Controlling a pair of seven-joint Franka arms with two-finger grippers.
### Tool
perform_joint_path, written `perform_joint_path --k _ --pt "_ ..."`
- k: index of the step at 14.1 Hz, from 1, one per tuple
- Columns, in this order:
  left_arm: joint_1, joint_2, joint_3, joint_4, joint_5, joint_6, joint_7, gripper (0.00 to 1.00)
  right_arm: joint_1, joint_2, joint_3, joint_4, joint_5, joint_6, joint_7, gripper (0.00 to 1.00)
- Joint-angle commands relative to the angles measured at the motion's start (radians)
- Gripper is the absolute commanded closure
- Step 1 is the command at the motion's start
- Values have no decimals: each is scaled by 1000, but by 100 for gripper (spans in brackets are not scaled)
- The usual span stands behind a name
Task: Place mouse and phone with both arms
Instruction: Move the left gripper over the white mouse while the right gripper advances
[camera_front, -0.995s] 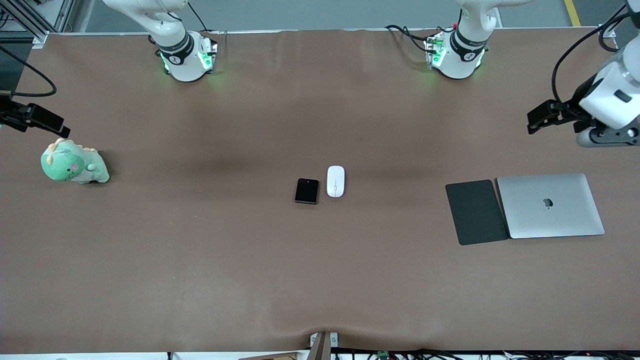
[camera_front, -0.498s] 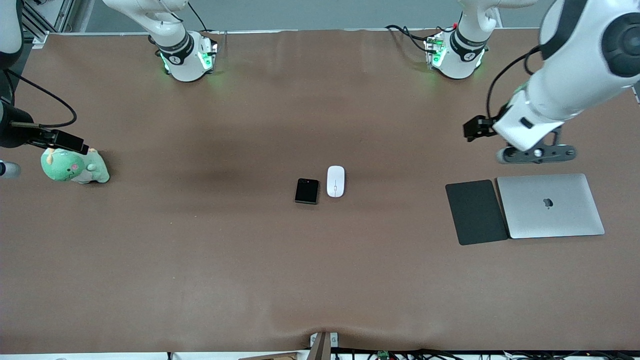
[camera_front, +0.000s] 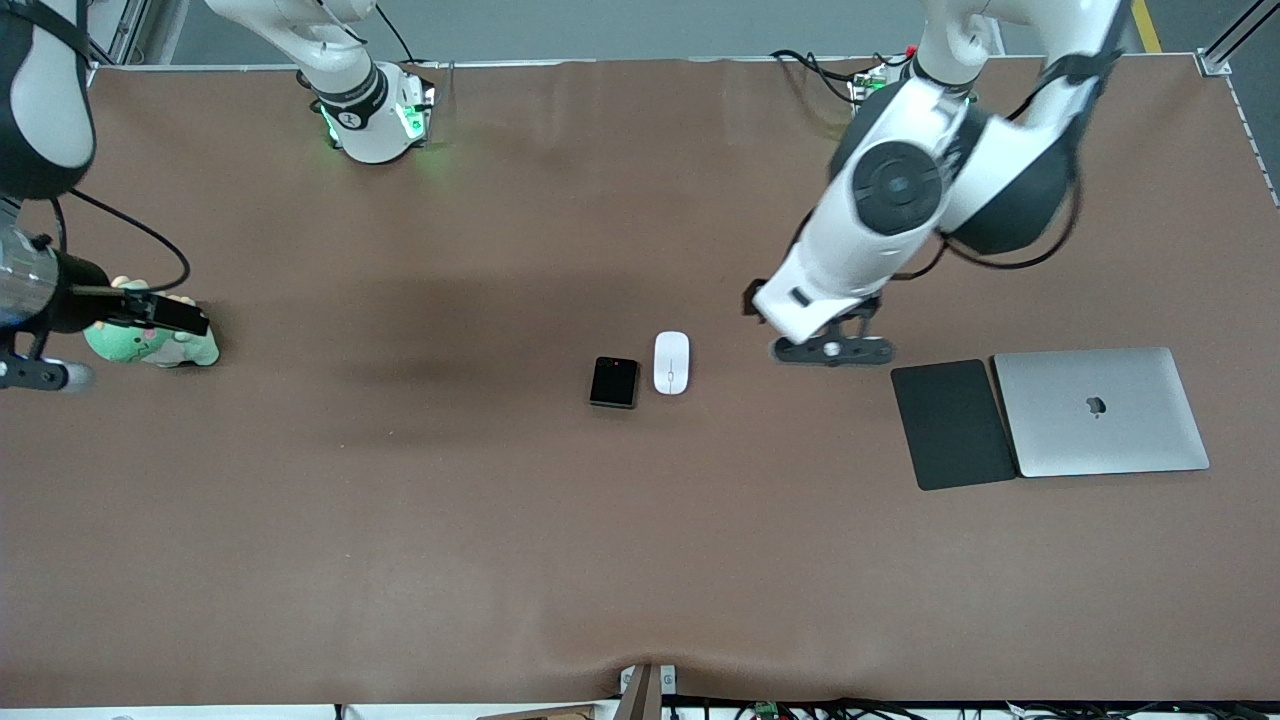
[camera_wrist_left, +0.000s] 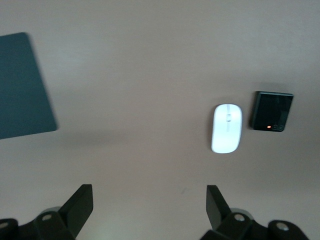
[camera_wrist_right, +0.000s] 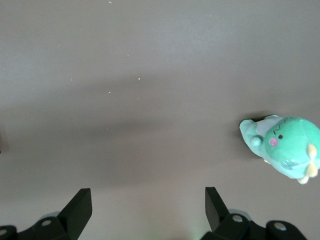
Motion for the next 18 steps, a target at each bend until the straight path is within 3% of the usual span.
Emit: perform_joint_path --k 1,8,12,15,18 --pt "-50 71 8 16 4 71 -13 0 -7 15 1 15 1 35 -14 0" --pt "-136 274 8 25 81 309 -215 0 43 47 2 13 3 74 -7 0" --pt "-167 352 9 28 98 373 -263 0 109 58 2 13 6 74 18 0" --pt "-190 389 12 28 98 431 -304 0 161 98 2 12 111 132 142 0" --pt "-197 412 17 30 98 454 -315 0 177 118 2 12 130 160 165 0"
